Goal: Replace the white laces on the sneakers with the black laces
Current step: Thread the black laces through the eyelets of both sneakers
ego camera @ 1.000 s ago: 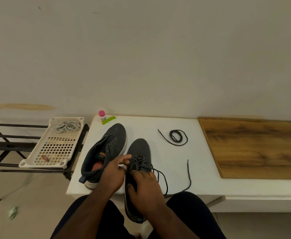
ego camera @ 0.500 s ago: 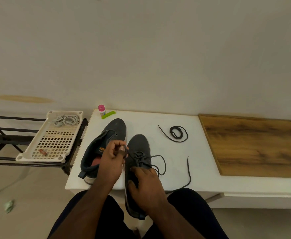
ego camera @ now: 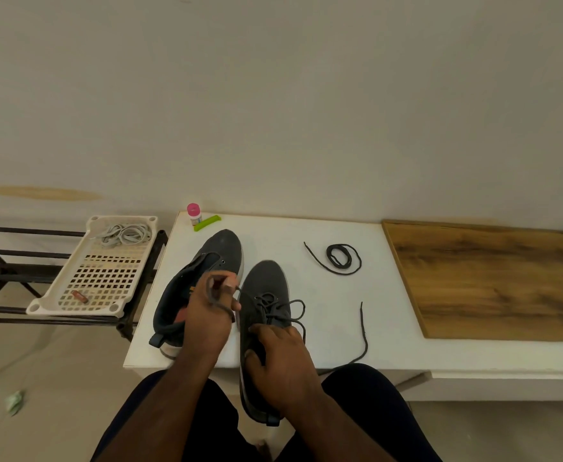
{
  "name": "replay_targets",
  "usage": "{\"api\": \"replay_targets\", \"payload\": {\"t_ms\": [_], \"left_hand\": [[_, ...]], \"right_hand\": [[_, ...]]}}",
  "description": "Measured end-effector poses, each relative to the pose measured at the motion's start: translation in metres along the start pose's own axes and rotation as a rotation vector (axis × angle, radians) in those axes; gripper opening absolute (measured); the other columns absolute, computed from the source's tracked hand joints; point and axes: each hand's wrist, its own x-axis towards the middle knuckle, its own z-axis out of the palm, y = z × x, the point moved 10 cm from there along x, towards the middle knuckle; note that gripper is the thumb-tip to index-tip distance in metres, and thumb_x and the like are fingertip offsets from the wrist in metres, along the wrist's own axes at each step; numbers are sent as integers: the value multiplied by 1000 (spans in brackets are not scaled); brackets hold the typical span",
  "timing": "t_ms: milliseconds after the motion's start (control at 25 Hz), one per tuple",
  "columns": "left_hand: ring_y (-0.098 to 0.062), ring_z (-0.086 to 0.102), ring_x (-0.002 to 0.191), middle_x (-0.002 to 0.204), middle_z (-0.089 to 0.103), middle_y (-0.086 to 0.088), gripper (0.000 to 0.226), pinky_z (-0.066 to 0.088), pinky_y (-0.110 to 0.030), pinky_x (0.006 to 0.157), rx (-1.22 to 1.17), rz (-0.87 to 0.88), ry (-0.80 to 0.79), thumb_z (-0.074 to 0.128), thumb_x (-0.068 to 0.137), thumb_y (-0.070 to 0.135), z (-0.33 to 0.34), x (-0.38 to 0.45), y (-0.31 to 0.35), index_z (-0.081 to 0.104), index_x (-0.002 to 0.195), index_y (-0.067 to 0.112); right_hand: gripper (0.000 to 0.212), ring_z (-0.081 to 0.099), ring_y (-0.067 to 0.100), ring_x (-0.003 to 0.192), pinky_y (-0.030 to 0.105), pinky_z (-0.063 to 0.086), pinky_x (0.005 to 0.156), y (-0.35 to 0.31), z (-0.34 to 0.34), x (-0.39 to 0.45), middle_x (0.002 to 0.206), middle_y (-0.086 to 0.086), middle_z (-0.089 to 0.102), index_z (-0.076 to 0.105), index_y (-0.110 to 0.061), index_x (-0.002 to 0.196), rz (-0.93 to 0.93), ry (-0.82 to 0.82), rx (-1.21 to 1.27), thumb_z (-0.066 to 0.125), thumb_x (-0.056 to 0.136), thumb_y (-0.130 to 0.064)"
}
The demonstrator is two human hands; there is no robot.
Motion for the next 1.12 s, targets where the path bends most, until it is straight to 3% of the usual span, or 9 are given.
{"api": "replay_targets", "payload": {"t_ms": [80, 160, 280, 400, 560, 720, 800, 920, 1120], "left_hand": [[-10, 66, 81, 93, 66, 0, 15, 51, -16, 62, 160, -80, -193, 62, 96, 16, 19, -2, -21, 63, 110, 18], [-8, 66, 88, 93, 69, 3, 13, 55, -24, 78, 296, -34, -320, 65, 92, 7, 36, -4, -32, 69, 99, 18], [-3, 64, 70, 81, 67, 3, 22, 52, -28, 70, 244, 15, -211, 60, 95, 5, 31, 2, -21, 66, 83, 24], [0, 62, 66, 86, 65, 0, 15, 48, -23, 64, 100, 30, -65, 56, 99, 12, 13, 5, -11, 62, 92, 24], [2, 62, 79, 87, 67, 11, 12, 51, -17, 74, 352, 48, -245, 63, 94, 11, 29, -2, -23, 68, 92, 21], [-10, 66, 80, 94, 69, 3, 16, 53, -27, 77, 252, -81, -228, 58, 95, 9, 29, 0, -34, 67, 94, 22], [-5, 64, 90, 98, 69, 9, 18, 50, -22, 84, 352, -38, -297, 61, 94, 11, 36, -4, -33, 69, 100, 25], [-2, 63, 85, 90, 69, 11, 15, 48, -19, 79, 421, 19, -270, 61, 94, 13, 35, -6, -24, 70, 91, 25], [-15, 65, 73, 94, 66, -2, 12, 54, -28, 64, -61, -120, -56, 50, 101, 12, 10, 0, -15, 58, 96, 21]], "right_hand": [[32, 50, 18, 104, 32, 43, 92, -2, 3, 0, 112, -5, 64, 56, -29, 120, -13, 13, 3, 45, 91, -38], [25, 51, 17, 98, 34, 44, 89, -1, 5, 1, 105, -7, 63, 55, -31, 111, -23, 25, -8, 43, 90, -38], [25, 51, 17, 99, 31, 43, 88, 0, 2, 1, 108, -7, 64, 57, -30, 112, -27, 46, 1, 44, 91, -37], [32, 50, 20, 103, 31, 41, 87, -1, -1, 1, 112, -5, 64, 59, -26, 120, -26, 44, -13, 46, 93, -37], [29, 51, 17, 98, 29, 42, 86, -3, 1, 0, 108, -6, 64, 57, -29, 116, -35, 40, -1, 44, 92, -36], [25, 51, 17, 97, 30, 41, 86, -1, 3, 1, 106, -7, 64, 58, -29, 112, -29, 40, 0, 45, 92, -36], [19, 51, 16, 93, 31, 42, 86, -1, 5, 3, 101, -8, 64, 57, -29, 104, -29, 35, 0, 44, 92, -37], [19, 51, 16, 91, 32, 43, 85, 2, 8, 2, 99, -7, 63, 56, -29, 100, -16, 27, -8, 42, 92, -38], [32, 49, 18, 105, 30, 41, 88, 2, 3, 2, 115, -6, 63, 56, -28, 123, -10, 10, -2, 45, 94, -38]]}}
